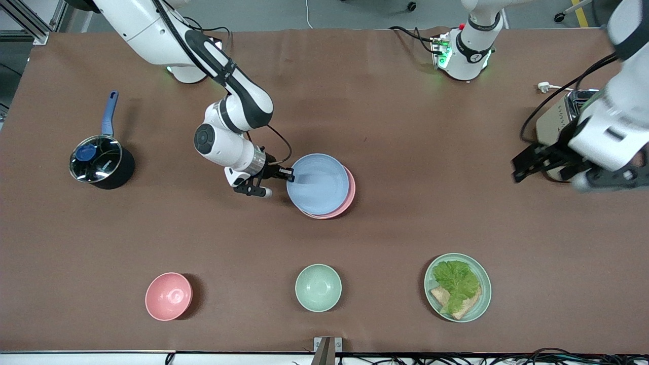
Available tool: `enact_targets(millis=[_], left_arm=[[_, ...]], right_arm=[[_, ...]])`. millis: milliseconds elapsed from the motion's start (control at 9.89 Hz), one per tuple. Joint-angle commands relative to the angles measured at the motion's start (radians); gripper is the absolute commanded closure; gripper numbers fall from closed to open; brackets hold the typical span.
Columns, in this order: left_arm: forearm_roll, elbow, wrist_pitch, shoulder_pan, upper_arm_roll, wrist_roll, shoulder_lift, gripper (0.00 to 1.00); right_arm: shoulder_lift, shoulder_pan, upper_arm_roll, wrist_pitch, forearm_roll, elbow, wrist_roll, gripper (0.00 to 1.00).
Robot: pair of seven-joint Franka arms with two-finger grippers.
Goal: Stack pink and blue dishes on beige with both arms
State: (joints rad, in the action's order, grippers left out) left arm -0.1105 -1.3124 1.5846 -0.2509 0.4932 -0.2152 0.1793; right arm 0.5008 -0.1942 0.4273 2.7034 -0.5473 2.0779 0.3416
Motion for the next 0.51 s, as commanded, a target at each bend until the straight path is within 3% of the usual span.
enact_targets(millis=[0, 101, 303, 404], left_arm=[[0.003, -0.103, -0.044, 0.023, -0.072, 0.1, -0.113, 0.0], [0.006, -0.138, -0.046, 0.113, -0.191, 0.109, -0.159, 0.0], [0.038, -0.18, -0.098, 0.229, -0.325, 0.128, -0.202, 0.0], [0.079, -0.182, -0.115, 0.276, -0.396, 0.143, -0.204, 0.0]], right_arm=[[-0.008, 0.002, 0.005, 0.003, 0.015, 0.001, 0.023, 0.17], [-0.037, 0.007, 0.005, -0.002, 0.017, 0.001, 0.02, 0.0], [-0.169, 0.054, 0.001, -0.077, 0.023, 0.013, 0.019, 0.0], [-0.241, 0.106, -0.004, -0.171, 0.08, 0.013, 0.02, 0.0]])
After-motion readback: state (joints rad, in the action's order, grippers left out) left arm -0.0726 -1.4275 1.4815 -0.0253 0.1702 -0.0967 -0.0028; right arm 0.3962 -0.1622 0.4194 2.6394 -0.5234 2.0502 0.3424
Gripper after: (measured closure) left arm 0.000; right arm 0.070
